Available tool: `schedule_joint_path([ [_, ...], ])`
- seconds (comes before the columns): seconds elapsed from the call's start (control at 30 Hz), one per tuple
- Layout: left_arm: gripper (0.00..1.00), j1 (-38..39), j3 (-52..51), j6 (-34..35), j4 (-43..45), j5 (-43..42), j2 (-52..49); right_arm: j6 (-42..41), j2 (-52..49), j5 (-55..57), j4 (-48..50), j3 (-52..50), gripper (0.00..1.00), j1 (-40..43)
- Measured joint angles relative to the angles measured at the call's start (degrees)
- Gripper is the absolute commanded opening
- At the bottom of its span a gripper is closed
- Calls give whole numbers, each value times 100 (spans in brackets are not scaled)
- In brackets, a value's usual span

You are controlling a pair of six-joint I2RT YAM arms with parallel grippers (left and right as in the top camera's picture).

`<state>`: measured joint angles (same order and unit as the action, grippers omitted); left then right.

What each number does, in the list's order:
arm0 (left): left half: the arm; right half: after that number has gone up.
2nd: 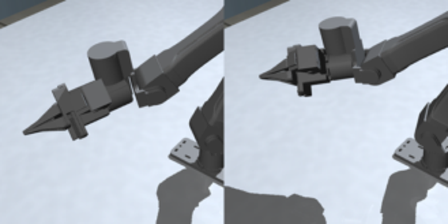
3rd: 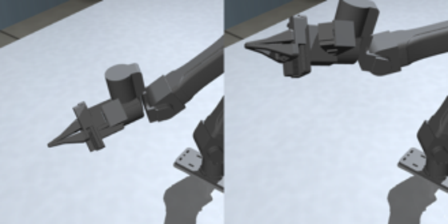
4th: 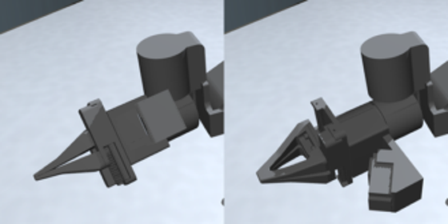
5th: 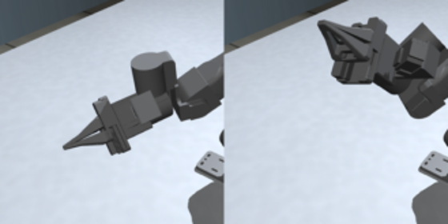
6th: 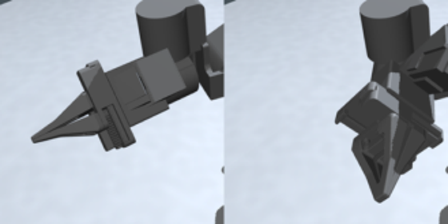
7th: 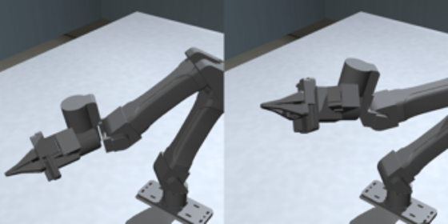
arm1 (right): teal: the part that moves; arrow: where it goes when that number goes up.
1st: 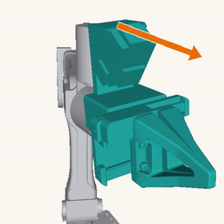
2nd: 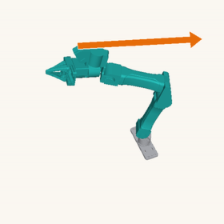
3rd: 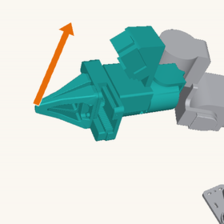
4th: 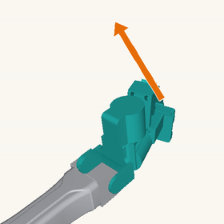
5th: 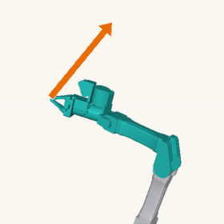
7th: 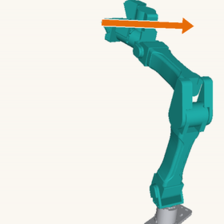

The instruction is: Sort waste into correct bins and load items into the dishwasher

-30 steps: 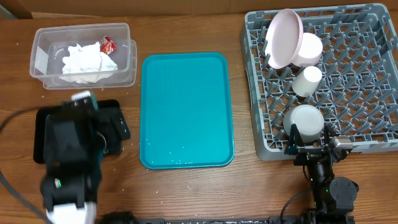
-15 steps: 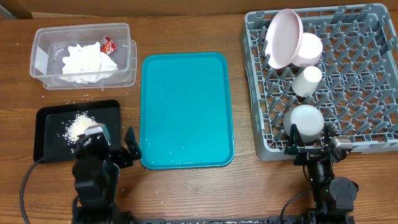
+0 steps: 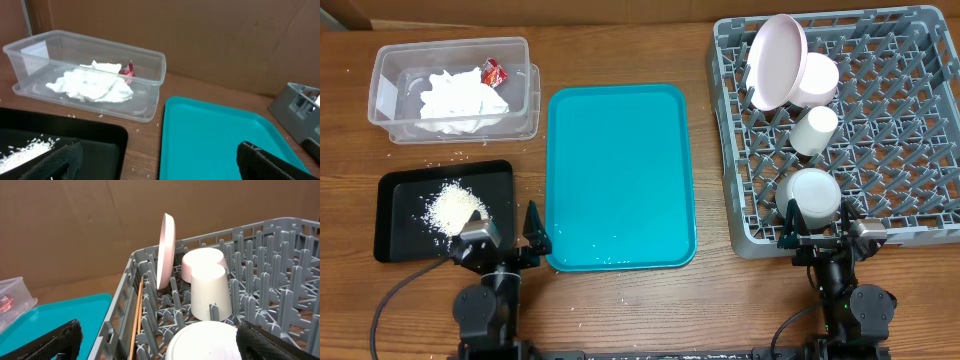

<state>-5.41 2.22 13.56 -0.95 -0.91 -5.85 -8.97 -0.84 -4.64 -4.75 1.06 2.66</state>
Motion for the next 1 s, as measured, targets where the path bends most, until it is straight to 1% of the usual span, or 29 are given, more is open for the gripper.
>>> schedule_joint_path([
  [0.2, 100, 9, -170, 109, -111, 2, 463, 0, 0, 4, 4, 0, 100, -2],
  [0.33, 100, 11, -173, 114, -337, 4, 494, 2, 0, 2, 2, 0, 100, -2],
  [0.83, 100, 63, -170, 116, -339, 4, 498, 0, 0, 2, 4, 0, 100, 0],
  [0.9, 100, 63, -170, 22, -339, 4, 498, 0, 0, 0, 2, 0, 100, -2],
  [1.0, 100, 63, -173, -450, -339, 4, 498, 4, 0, 2, 2, 0, 100, -2],
])
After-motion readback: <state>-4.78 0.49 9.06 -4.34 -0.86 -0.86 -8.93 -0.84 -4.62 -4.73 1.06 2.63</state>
